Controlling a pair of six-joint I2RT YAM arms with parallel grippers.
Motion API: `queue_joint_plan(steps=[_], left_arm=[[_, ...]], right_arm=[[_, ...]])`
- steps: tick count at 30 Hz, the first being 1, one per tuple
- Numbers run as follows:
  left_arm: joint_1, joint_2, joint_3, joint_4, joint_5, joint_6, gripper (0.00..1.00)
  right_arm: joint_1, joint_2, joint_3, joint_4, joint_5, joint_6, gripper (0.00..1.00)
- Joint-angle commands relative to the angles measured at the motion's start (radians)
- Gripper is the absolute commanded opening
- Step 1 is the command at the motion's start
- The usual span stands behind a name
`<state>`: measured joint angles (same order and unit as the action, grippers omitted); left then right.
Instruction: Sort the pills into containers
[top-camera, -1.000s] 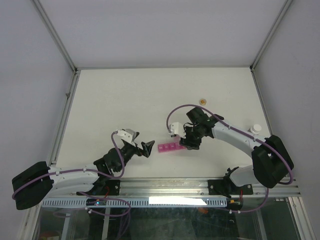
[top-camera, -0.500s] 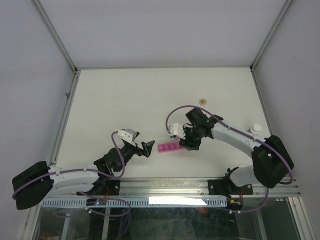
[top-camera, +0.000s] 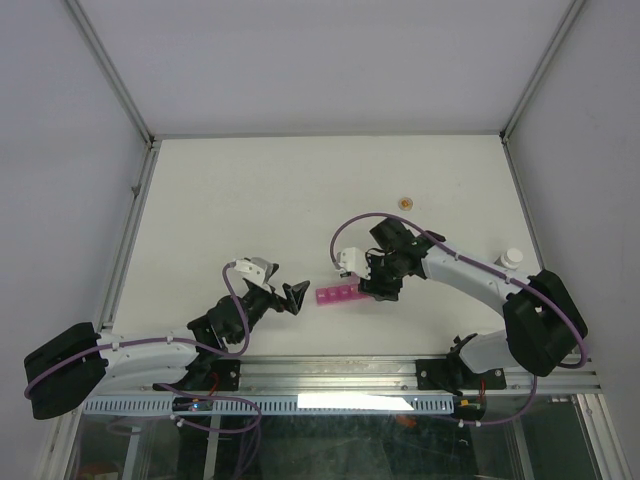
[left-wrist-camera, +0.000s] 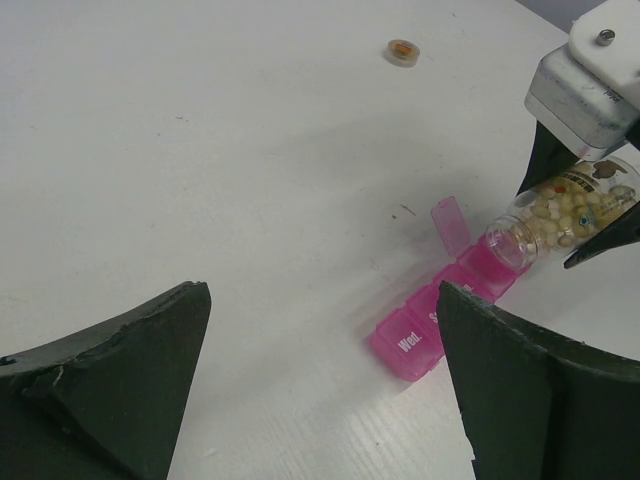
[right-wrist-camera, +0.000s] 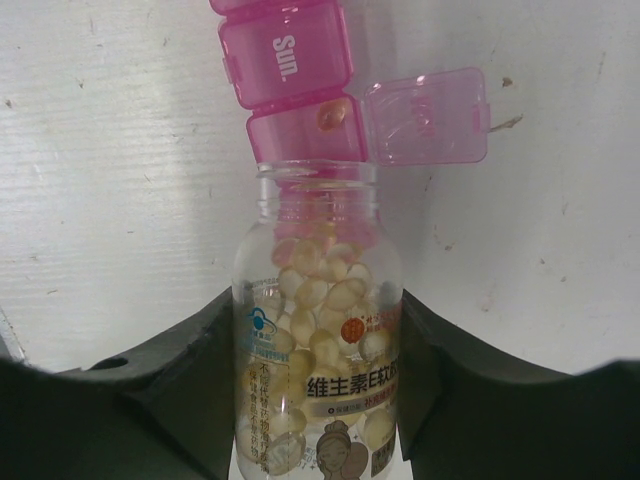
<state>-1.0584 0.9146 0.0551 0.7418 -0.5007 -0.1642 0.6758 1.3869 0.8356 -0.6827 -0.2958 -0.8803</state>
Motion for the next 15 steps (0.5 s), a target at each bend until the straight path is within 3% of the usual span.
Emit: queue_joint_plan(steps=[1,15], left_arm=[[0.009,-0.012,0.014,0.051,-0.015,0.009,0.99],[0.009,-0.010,0.015,0.050,-0.015,0.009,0.99]], right_arm=[[-0.002,0.000,0.022,0.014,-0.018,0.015,0.00],[0.019,-0.028,0.014,0.002,-0.012,0.034,0.00]])
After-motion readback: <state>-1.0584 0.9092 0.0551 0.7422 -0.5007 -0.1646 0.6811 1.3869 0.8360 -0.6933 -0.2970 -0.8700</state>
